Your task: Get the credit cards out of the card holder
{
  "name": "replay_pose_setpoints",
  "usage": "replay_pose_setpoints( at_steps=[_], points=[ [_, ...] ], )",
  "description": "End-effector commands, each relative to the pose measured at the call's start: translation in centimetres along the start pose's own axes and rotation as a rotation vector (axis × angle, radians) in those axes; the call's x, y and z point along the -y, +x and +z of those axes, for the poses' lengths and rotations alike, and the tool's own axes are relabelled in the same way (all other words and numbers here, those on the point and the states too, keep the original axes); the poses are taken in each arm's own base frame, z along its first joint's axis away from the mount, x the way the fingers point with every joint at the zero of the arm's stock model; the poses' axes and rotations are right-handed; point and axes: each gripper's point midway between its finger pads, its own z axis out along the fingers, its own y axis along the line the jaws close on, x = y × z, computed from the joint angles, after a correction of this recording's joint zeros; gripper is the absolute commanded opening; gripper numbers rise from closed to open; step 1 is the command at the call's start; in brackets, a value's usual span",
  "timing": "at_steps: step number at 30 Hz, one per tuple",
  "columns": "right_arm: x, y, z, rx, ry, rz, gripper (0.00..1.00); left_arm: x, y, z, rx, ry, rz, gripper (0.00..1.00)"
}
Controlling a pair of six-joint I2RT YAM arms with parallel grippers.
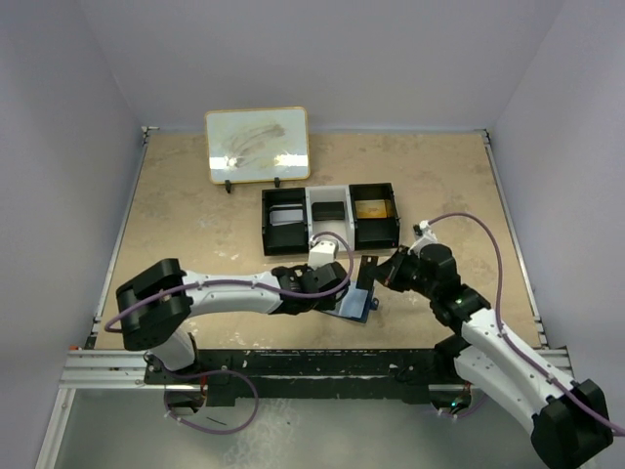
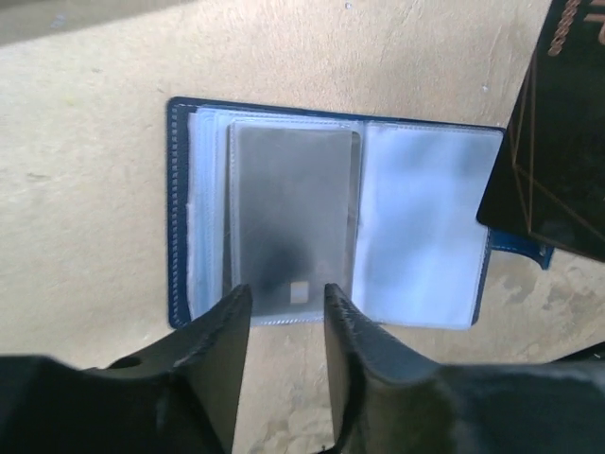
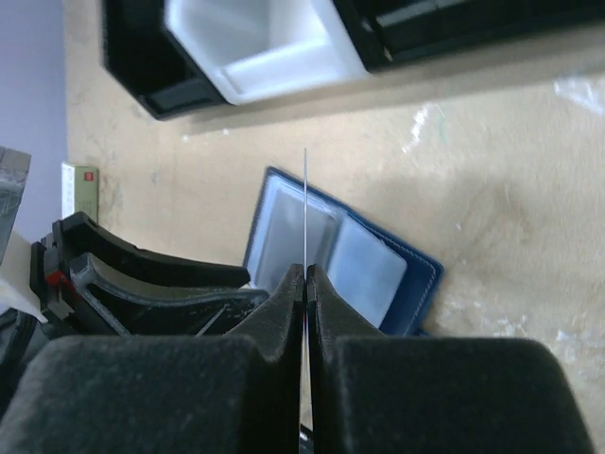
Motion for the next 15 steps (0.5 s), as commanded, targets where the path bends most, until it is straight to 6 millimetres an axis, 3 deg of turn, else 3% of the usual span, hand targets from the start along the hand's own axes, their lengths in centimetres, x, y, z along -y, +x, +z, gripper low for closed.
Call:
replay_pose_setpoints(
  at_steps=[1, 4, 9, 15],
  points=[
    [-5.1, -4.9, -1.6, 0.188, -0.186, -0.196, 0.0, 0.5, -4.7, -4.0, 0.119, 0.017, 0.022, 0.39],
    [-6.9, -5.7, -1.9, 0.23, -0.271, -0.271, 0.0, -1.8, -6.4, -5.7, 0.173, -0.028, 0.031, 0.48],
    [-9.4, -7.6, -1.7, 0.281, -0.343, -0.392, 0.0, -8.1, -9.1, -8.2, 0.215, -0.104, -0.021, 0.56],
    [-10.5, -9.0, 0.1, 0.316, -0.316, -0.603, 0.0, -15.2, -10.9, -10.6, 0.254, -0.25, -0.034, 0.62]
  ],
)
